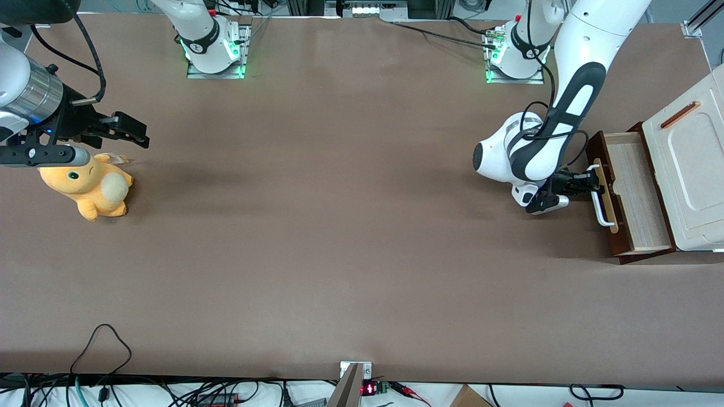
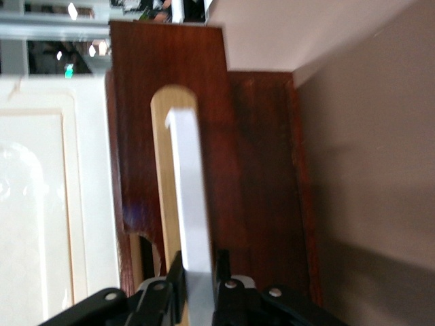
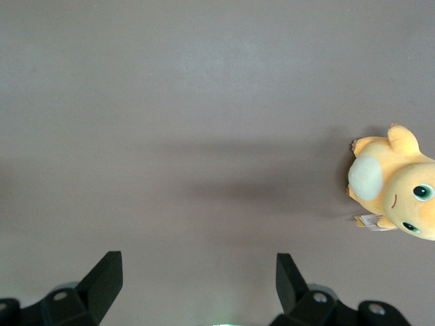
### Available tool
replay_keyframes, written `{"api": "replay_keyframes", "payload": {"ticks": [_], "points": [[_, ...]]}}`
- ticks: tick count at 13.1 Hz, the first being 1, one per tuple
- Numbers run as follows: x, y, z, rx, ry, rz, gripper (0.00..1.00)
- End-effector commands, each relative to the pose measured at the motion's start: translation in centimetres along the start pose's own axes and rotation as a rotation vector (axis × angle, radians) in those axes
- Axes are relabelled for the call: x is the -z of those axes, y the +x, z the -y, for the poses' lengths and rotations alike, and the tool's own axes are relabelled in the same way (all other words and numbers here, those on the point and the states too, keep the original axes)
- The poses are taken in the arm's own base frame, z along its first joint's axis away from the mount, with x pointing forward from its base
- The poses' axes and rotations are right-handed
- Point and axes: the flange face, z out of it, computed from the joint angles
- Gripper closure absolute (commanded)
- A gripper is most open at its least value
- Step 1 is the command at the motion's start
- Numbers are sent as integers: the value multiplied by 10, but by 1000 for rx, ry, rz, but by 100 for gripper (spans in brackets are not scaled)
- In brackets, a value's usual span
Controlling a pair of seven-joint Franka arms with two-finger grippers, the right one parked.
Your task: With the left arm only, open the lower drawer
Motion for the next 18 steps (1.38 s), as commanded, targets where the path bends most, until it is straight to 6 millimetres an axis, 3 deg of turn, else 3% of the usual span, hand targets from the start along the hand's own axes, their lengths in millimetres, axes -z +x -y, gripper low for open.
{"api": "replay_keyframes", "payload": {"ticks": [1,2,3,6,10,13,18], "points": [[45,23,-4,-90,-58,-98,32],[45,24,1,-93,-58,-97,5],[46,26,7,-82,-61,-96,1],[59,37,39,-9,-172,-17,0],[81,69,135,46,-507,111,0],[93,71,209,184,-756,198,0],[84,49,318,224,-1079,177,0]]}}
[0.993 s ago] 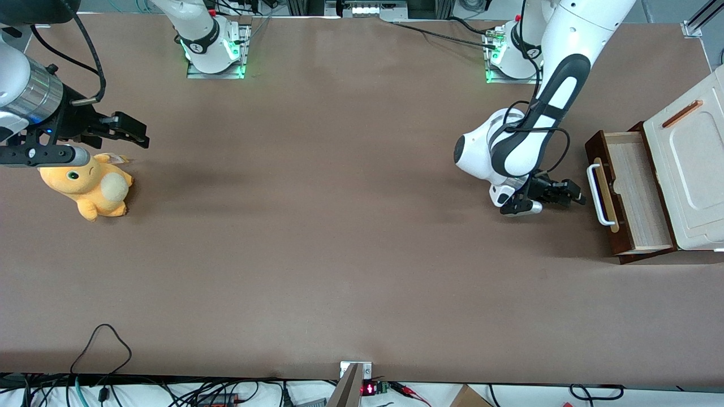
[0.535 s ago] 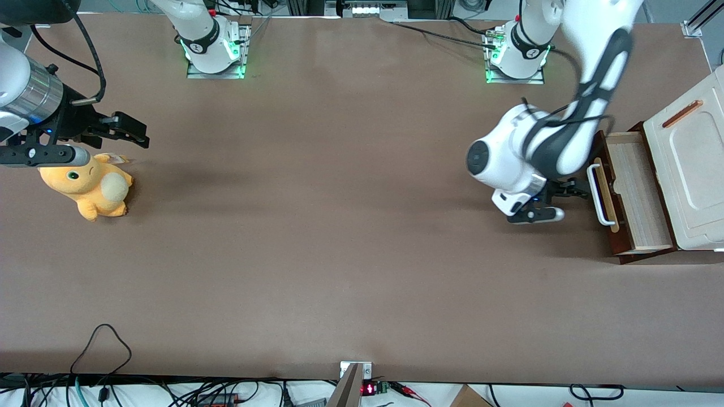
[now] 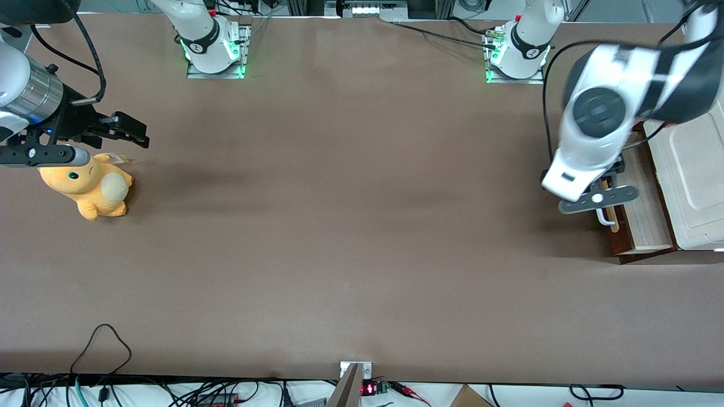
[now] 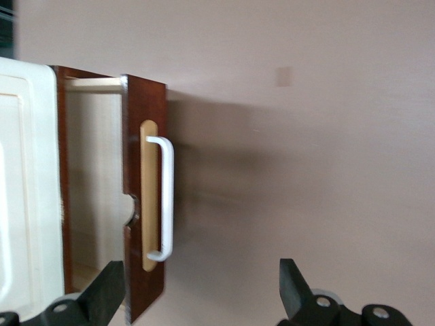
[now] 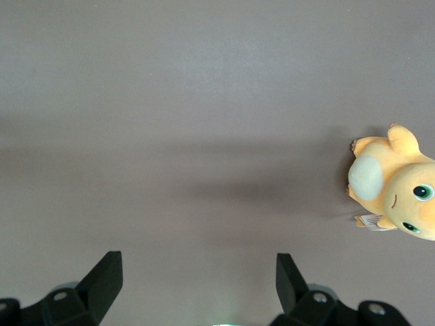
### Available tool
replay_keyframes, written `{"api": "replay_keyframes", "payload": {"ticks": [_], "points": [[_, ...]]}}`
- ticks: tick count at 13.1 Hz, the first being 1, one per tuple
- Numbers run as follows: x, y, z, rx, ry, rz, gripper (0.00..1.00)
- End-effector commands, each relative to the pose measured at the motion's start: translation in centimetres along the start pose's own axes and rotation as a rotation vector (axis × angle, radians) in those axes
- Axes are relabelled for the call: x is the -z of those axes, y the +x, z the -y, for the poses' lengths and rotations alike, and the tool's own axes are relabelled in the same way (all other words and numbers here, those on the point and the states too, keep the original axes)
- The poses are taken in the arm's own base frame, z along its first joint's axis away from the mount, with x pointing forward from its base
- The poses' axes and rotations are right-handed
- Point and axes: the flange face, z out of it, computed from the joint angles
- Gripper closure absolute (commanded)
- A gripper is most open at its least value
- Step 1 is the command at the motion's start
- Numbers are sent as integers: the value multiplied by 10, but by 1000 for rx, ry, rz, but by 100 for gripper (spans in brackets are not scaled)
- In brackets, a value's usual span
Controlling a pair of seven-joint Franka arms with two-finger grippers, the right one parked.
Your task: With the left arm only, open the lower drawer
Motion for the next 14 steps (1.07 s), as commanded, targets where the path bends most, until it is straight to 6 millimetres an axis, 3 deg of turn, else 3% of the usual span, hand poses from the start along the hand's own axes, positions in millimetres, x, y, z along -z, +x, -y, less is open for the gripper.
{"api": "replay_keyframes", "payload": {"ticks": [1,4,8,14], "points": [[33,-5,50,-50,-176,-6,0],[46,-10,94,-124,-307,-20,0],[75,-16,103,-123,-327,-1,0],[76,-16,102,-126,-330,5,0]]}}
